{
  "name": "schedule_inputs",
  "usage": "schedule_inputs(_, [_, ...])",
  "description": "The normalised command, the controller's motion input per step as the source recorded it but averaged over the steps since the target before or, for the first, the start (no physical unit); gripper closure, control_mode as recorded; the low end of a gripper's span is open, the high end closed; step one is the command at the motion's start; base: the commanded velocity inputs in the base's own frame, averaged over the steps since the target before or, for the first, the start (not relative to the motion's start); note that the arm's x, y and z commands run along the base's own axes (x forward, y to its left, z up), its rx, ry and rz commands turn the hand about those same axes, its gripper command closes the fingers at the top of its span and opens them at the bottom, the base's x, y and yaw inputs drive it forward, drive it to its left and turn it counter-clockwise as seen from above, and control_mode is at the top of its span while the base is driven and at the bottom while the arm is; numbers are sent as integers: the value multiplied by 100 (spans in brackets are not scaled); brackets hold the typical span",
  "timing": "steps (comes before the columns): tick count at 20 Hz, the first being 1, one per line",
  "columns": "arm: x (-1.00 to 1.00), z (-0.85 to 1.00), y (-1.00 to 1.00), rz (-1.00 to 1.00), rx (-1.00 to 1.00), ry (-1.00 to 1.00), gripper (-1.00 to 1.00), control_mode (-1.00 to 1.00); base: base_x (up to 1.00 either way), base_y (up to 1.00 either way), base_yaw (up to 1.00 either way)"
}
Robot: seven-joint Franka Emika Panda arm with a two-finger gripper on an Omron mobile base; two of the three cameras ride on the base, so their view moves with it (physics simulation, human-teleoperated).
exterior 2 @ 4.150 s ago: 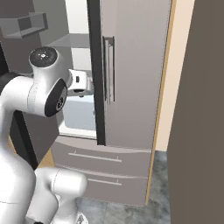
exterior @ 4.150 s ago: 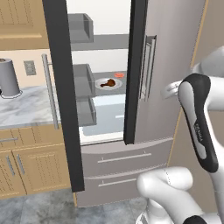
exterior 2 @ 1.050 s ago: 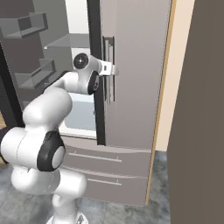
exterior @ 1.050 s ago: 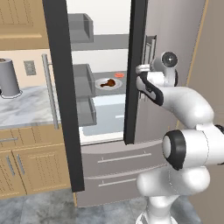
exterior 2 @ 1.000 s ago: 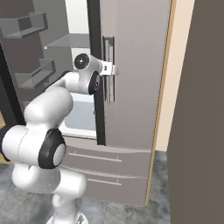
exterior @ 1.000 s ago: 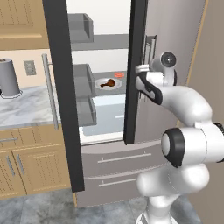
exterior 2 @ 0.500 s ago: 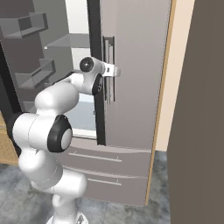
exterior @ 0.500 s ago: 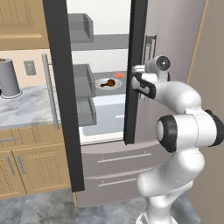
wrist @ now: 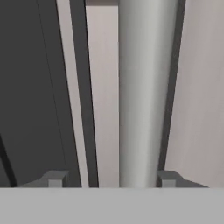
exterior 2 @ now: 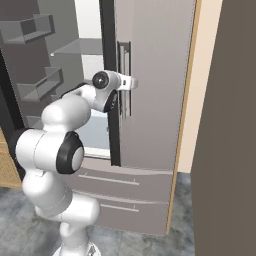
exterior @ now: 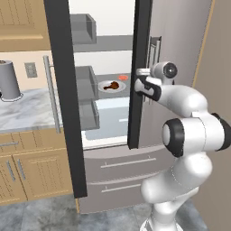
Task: Retrieve the chicken drumstick from the fridge and place it on the saucepan with marinade on the stove.
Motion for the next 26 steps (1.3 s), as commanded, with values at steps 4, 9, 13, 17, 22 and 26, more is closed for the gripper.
schedule_inputs(4, [0, 0, 0, 0, 0, 0, 100, -100, 0, 0, 0])
schedule_inputs(9, [0, 0, 0, 0, 0, 0, 100, -100, 0, 0, 0])
schedule_inputs(13, [-5, -3, -3, 0, -1, 0, 100, -100, 0, 0, 0])
schedule_inputs(17, [-80, -6, -83, -20, -1, 3, 100, -100, 0, 0, 0])
schedule_inputs(22, [-95, -7, -100, -32, 0, 7, 100, -100, 0, 0, 0])
schedule_inputs(26, [-94, -12, -100, -31, 0, 6, 100, -100, 0, 0, 0])
